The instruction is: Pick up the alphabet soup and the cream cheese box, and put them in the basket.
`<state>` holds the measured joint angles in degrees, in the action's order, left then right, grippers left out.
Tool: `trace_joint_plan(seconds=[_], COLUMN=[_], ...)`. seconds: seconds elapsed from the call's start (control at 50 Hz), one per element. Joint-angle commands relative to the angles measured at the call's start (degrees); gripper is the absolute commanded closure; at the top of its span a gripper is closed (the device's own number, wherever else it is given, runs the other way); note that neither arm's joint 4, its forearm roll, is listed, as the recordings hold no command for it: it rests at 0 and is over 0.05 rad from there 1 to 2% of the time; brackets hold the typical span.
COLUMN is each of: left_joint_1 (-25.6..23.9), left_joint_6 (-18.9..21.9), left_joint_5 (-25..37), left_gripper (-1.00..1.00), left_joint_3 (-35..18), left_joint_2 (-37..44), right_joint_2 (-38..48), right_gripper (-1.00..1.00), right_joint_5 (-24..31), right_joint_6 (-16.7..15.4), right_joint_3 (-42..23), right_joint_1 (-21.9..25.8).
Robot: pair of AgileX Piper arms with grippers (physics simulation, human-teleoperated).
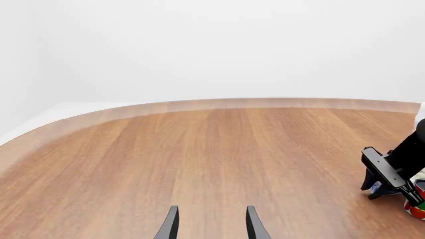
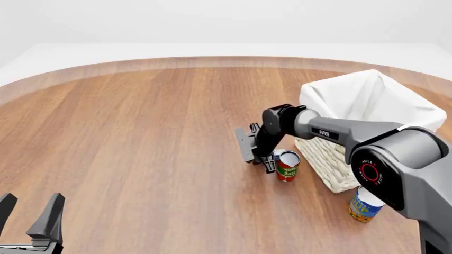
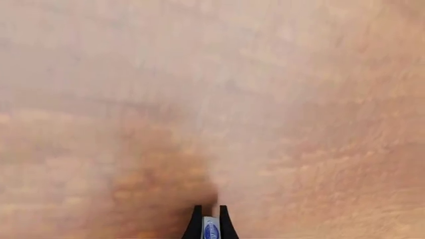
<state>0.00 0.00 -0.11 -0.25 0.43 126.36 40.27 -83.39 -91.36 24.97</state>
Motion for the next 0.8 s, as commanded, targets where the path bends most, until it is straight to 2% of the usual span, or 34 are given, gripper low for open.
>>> trace_joint_plan(seconds=[0.02, 0.8], left_joint_1=[0.0, 0.0], left_joint_6=[0.0, 0.0], left_joint_5=[0.0, 0.0], left_gripper=[-1.00, -1.00], left_joint_3=[0.0, 0.0], left_joint_2=[0.0, 0.0], right_joint_2=[0.1, -2.0], right_gripper=[1.00, 1.00], right_joint_5=[-1.9, -2.4], right_joint_6=[-1.3, -2.3], right_joint_3=[0.3, 0.7], right_joint_1=[-0.8, 1.1])
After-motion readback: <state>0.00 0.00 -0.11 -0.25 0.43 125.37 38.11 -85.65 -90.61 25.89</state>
